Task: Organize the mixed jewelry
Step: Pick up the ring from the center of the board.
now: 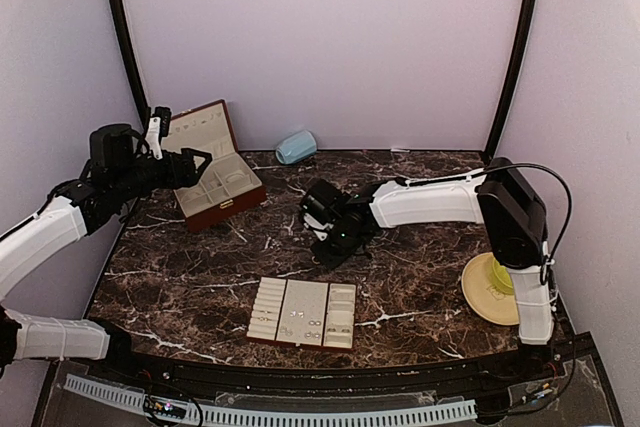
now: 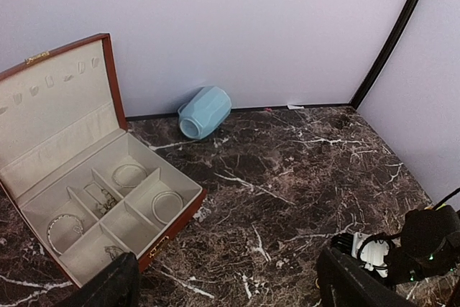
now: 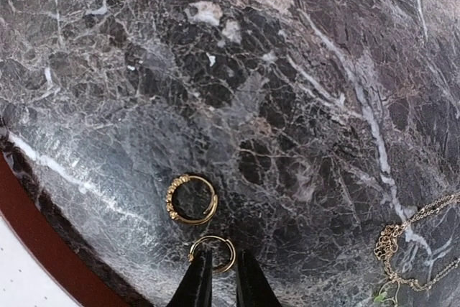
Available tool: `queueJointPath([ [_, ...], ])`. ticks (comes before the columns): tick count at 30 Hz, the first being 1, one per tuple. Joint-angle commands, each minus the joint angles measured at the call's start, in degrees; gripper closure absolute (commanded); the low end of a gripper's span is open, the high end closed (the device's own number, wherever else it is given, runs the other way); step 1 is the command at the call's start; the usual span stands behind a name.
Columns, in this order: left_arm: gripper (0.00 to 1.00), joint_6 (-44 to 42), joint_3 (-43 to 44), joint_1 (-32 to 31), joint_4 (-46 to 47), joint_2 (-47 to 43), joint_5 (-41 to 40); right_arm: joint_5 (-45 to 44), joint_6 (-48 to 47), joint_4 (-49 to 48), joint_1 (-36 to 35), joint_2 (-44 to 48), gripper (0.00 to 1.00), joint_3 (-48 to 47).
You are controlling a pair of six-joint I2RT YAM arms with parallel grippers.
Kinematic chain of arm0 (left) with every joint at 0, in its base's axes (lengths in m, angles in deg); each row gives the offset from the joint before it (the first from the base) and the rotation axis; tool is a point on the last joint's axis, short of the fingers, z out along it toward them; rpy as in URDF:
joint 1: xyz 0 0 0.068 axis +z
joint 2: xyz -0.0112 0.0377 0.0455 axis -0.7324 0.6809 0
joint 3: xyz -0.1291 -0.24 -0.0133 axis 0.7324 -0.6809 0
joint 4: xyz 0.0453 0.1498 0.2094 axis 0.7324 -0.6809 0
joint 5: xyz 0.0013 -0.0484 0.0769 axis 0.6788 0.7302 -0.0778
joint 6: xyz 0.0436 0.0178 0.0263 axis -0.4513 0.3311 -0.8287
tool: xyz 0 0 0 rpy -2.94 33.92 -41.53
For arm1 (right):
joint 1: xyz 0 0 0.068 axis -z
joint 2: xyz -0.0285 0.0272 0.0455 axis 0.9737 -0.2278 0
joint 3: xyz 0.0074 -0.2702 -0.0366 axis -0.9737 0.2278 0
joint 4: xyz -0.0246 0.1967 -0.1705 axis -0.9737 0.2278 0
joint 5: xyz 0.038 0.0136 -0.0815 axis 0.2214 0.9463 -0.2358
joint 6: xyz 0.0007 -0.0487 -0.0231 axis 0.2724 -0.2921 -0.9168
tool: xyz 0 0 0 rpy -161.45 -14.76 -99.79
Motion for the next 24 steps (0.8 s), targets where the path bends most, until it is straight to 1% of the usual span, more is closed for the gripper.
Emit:
queueJointPath([
  [1,0.12,0.5,-0.6,0.34,1.67,-0.37,0.53,0.92,-0.23,-0.11,0.07,-0.3,0.87,-1.72],
  [12,0.12,0.57,-0.61,0.34,1.66,0.04,0.72,4.29,-0.6,-1.23,-0.69,-0.58,0.87,-1.34],
  [24,0.12,0.74,-0.52,0.34,1.49,0.16,1.04,2.73,-0.79,-0.74,-1.29,-1.76,0.88,-1.08],
])
